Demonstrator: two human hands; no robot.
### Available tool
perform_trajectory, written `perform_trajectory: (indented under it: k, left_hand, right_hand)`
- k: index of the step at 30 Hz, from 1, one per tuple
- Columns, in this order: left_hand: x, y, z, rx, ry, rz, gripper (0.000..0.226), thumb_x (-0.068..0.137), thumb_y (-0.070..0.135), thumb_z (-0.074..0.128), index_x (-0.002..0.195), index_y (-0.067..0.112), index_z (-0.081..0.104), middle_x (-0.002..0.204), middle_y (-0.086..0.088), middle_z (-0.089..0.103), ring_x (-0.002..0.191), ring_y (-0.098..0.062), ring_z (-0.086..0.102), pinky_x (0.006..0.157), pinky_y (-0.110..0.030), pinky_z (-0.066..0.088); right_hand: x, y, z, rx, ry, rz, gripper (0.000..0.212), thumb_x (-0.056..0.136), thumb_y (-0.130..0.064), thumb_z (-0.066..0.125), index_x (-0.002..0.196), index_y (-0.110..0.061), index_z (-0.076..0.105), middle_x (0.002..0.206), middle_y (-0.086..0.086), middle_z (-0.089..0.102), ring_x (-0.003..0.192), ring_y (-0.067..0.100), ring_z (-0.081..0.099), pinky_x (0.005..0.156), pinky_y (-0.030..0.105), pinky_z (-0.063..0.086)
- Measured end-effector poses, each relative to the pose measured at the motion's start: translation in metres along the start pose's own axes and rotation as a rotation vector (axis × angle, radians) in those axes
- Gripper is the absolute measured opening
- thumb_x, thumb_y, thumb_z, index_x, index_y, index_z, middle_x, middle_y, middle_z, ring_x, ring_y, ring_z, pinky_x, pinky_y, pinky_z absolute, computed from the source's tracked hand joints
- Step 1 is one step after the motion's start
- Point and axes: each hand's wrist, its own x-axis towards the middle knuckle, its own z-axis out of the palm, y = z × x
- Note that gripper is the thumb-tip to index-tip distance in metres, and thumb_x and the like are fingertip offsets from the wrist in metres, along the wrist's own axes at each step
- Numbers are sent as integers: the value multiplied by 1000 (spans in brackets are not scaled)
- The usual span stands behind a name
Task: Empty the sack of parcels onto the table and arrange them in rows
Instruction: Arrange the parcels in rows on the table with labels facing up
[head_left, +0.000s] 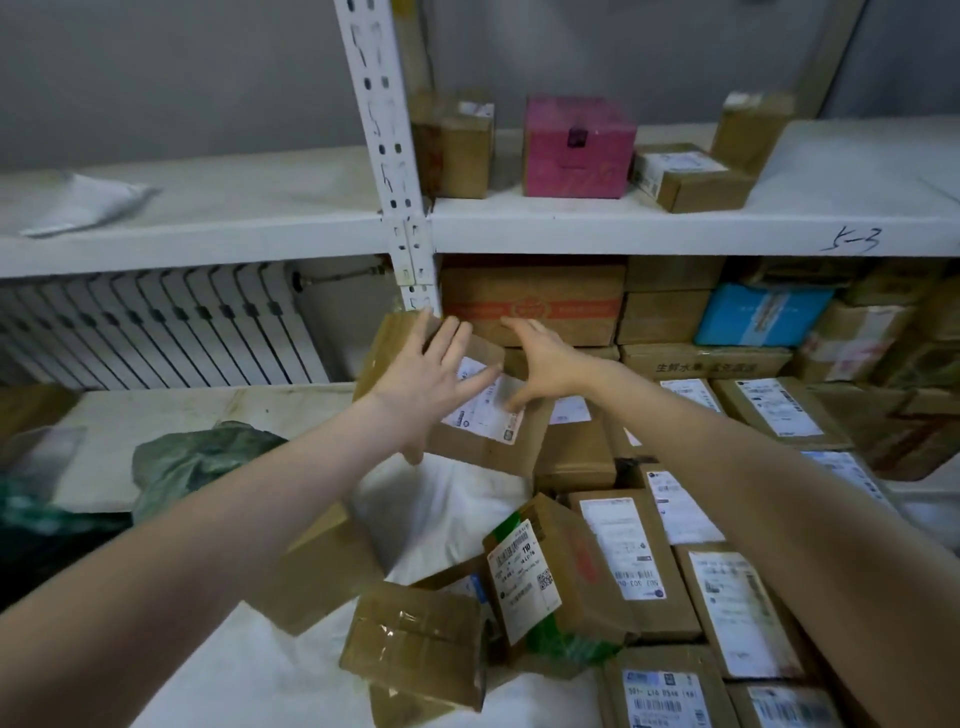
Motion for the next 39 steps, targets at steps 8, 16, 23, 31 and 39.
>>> perform_trajectory:
  k: [8,16,23,31,39]
  left_hand:
    - [-26,-33,-4,182,191,295,126,63,38,78,148,26,-14,154,-34,-2,144,-47,-1,105,-68,-16]
    - [-27,-36,20,-288,110,-187,116,81,9,61,143,31,-34,154,-17,-31,144,-33,-25,110,-63,-10]
    - [-21,-6,45,-1862,-349,-962,36,99,37,43,121,10,53,119,-13,57,99,-30,54,97,-43,45]
    - [-17,22,78,-2135,-547,-996,74,82,31,75,141,12,36,144,-12,42,131,-35,42,102,-48,42]
    - [-2,61,118,-2179,-528,-921,58,75,-8,71,127,2,50,126,-15,58,112,-29,56,79,-33,45]
  right_hand:
    - [-12,-7,-37,141,-428,28,129,64,-30,88,153,-27,-6,159,2,16,144,23,24,116,38,28]
    - [-22,-9,12,842,-174,258,97,65,-28,85,142,-24,28,124,3,57,110,23,58,89,42,51]
    - [-28,-27,42,1122,-280,746,92,54,-48,87,130,-20,43,119,15,53,104,41,51,75,63,46]
    - [-11,-24,95,1207,-183,845,100,63,-53,82,142,-16,33,139,15,46,125,38,44,107,59,31]
    - [4,-27,129,709,32,497,45,89,-19,64,132,-14,53,134,5,58,120,23,55,101,33,44]
